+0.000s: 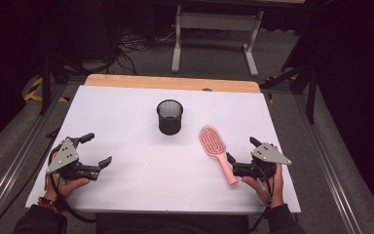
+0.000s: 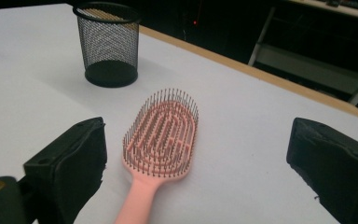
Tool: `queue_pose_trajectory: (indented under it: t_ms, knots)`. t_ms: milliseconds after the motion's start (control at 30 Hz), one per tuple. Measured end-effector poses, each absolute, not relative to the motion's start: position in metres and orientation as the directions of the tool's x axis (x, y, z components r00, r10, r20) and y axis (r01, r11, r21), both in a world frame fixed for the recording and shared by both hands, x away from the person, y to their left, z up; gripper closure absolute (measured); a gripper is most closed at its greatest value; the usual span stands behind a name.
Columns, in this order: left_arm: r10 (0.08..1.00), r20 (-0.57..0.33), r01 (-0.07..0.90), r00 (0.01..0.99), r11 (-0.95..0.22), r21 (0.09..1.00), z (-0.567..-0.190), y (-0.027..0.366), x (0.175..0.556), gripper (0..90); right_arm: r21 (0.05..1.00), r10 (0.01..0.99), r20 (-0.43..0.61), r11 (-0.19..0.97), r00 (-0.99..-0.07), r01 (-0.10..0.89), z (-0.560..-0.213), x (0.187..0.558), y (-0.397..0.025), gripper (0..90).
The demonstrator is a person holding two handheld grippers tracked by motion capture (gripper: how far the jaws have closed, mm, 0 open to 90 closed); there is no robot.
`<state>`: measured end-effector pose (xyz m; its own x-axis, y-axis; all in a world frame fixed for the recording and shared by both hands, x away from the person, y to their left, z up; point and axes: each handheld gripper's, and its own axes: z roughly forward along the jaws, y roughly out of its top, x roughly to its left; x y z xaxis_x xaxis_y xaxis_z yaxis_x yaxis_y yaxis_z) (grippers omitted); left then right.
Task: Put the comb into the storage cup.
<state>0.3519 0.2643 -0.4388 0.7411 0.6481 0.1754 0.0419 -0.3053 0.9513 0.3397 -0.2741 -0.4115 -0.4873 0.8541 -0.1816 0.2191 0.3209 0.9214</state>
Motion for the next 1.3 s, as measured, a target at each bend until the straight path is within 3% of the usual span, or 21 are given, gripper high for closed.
queue_pose_trajectory:
  t_ms: [400, 567, 667, 1033, 1300]
  knots:
    - [0.642, 0.179, 0.054, 0.745, -0.325, 0.944, -0.441, 0.265, 0.352, 4.1, 0.871, 0.851, -0.135, 0.346, -0.508, 0.348, -0.397, 0.350, -0.274, 7.8]
    - [0.640, 0.185, 0.058, 0.745, -0.339, 0.939, -0.441, 0.263, 0.353, 4.3, 0.814, 0.841, -0.185, 0.421, -0.508, 0.401, -0.383, 0.358, -0.267, 12.5]
    - [0.642, 0.183, 0.064, 0.744, -0.342, 0.938, -0.442, 0.262, 0.353, 4.3, 0.753, 0.824, -0.131, 0.444, -0.551, 0.486, -0.379, 0.371, -0.259, 12.5]
    - [0.637, 0.185, 0.073, 0.748, -0.356, 0.932, -0.444, 0.262, 0.355, 4.3, 0.527, 0.802, -0.048, 0.527, -0.596, 0.667, -0.402, 0.405, -0.228, 16.2]
    - [0.633, 0.182, 0.075, 0.752, -0.357, 0.931, -0.445, 0.261, 0.356, 4.3, 0.470, 0.824, -0.043, 0.516, -0.565, 0.716, -0.425, 0.415, -0.227, 20.1]
